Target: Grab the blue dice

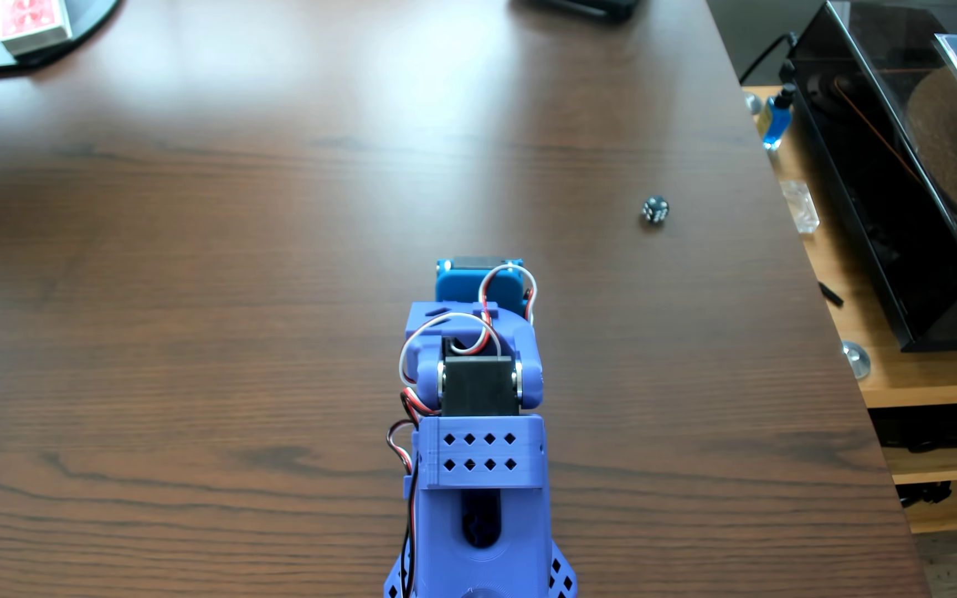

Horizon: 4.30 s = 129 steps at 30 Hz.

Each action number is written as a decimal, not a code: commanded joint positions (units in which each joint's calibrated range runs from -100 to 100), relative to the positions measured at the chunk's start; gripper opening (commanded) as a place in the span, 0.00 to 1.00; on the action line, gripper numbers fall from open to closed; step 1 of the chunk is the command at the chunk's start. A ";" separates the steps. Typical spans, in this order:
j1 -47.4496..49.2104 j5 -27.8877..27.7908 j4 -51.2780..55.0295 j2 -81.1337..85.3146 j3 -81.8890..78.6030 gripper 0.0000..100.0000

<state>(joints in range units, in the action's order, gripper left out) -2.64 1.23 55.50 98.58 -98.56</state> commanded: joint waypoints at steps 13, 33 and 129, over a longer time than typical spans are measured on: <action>4.11 -0.70 0.12 1.00 0.64 0.02; -1.12 -5.96 2.01 -2.09 15.83 0.02; -27.80 -15.06 20.99 -136.63 139.16 0.12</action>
<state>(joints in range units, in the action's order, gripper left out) -31.08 -13.62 76.45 -40.05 35.76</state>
